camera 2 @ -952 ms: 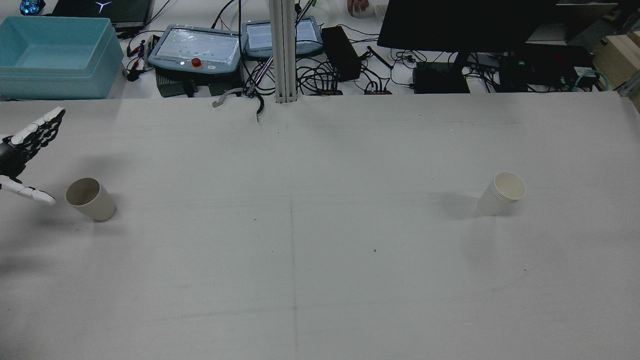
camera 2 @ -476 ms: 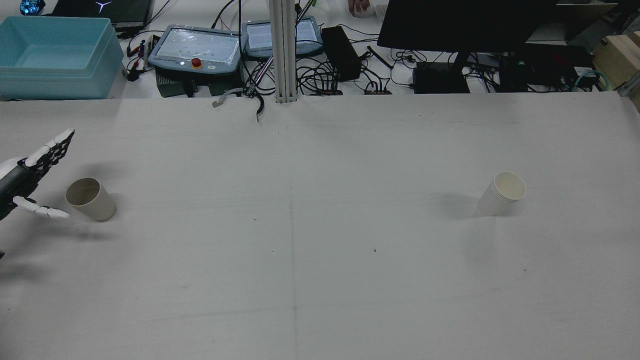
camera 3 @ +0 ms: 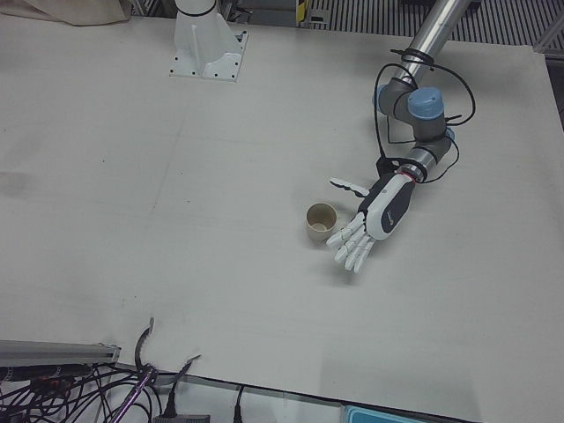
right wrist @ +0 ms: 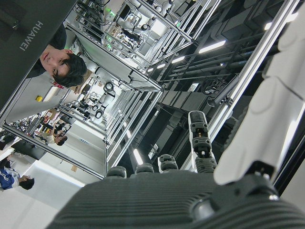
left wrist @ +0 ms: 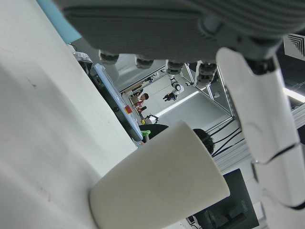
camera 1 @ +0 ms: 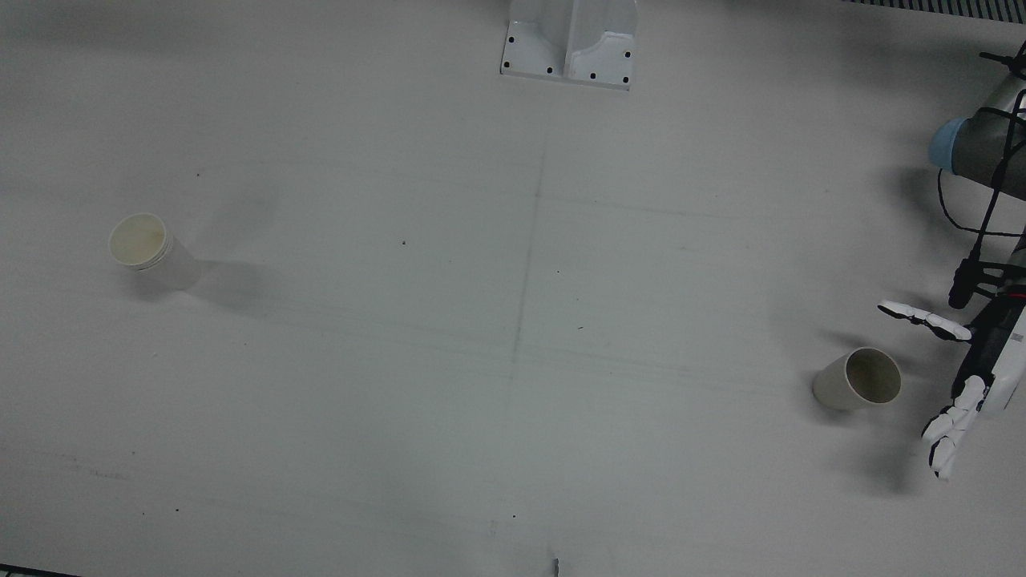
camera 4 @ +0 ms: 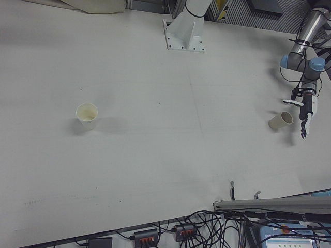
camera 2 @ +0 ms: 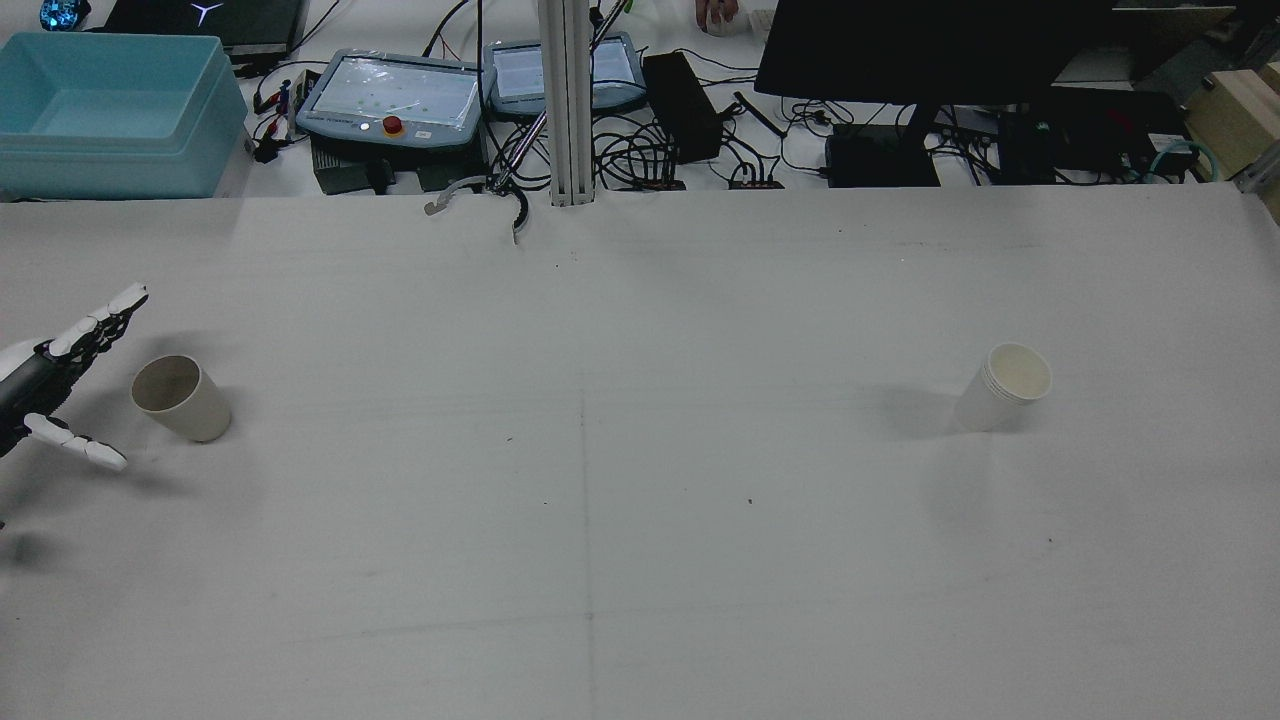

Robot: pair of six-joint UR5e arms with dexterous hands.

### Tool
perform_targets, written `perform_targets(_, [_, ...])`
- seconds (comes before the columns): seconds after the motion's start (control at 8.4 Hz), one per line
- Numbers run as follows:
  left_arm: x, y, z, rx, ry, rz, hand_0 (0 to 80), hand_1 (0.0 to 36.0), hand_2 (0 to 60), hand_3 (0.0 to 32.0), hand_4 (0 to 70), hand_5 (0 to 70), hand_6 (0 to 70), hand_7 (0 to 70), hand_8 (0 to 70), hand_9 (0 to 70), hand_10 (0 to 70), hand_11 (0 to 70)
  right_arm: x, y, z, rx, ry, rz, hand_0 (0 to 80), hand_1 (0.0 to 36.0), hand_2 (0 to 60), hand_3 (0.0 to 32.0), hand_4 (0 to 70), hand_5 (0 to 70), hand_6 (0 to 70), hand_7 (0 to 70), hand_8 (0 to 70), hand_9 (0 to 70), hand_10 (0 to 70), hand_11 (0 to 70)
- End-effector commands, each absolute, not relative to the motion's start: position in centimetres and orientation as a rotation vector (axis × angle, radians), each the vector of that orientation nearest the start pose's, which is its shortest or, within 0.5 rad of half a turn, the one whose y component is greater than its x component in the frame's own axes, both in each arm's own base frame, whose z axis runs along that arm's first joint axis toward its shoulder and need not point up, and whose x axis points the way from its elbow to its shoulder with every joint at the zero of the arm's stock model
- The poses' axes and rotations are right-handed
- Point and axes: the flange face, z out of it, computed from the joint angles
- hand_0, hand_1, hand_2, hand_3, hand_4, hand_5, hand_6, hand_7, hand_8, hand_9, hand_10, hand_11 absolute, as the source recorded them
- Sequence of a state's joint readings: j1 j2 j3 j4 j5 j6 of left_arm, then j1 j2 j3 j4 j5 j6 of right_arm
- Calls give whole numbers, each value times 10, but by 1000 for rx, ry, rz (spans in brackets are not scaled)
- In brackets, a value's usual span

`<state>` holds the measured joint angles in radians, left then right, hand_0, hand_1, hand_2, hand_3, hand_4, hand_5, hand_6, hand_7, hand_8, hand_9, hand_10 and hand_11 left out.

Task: Pour water
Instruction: 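Close the left hand fingers around the paper cup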

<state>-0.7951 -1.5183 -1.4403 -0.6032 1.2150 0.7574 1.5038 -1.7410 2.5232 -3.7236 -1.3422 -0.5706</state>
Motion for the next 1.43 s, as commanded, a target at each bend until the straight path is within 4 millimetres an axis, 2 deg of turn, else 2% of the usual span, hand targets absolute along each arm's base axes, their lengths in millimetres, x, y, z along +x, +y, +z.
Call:
perform_targets(0.0, [245, -481, 710, 230, 2234, -1312, 502, 137, 67, 134, 81, 106, 0, 71, 5, 20, 0, 0, 133, -331, 383, -887, 2466, -2120, 481, 98, 0, 40, 133, 119, 17, 74, 0, 0, 0, 0])
perform_targets(0.12, [260, -479, 709, 201, 2229, -1300, 503, 138, 65, 132, 83, 110, 0, 73, 5, 20, 0, 0, 133, -331, 384, -887, 2465, -2122, 483, 100, 0, 38, 132, 116, 15, 70, 0, 0, 0, 0])
perform_targets(0.48, [265, -480, 710, 197, 2220, -1301, 504, 137, 59, 128, 86, 125, 0, 78, 7, 24, 0, 0, 133, -332, 385, -903, 2465, -2131, 480, 98, 0, 34, 130, 115, 15, 66, 0, 0, 0, 0])
perform_targets(0.95, [282, -496, 692, 185, 2220, -1307, 512, 143, 53, 122, 93, 134, 0, 82, 8, 25, 0, 0, 133, -332, 386, -903, 2464, -2133, 478, 96, 0, 30, 120, 109, 7, 46, 0, 0, 0, 0])
perform_targets(1.31, [281, -495, 694, 186, 2206, -1315, 513, 143, 53, 120, 97, 139, 0, 85, 7, 26, 0, 0, 132, -335, 392, -898, 2455, -2155, 476, 94, 0, 22, 122, 107, 9, 46, 0, 0, 0, 0])
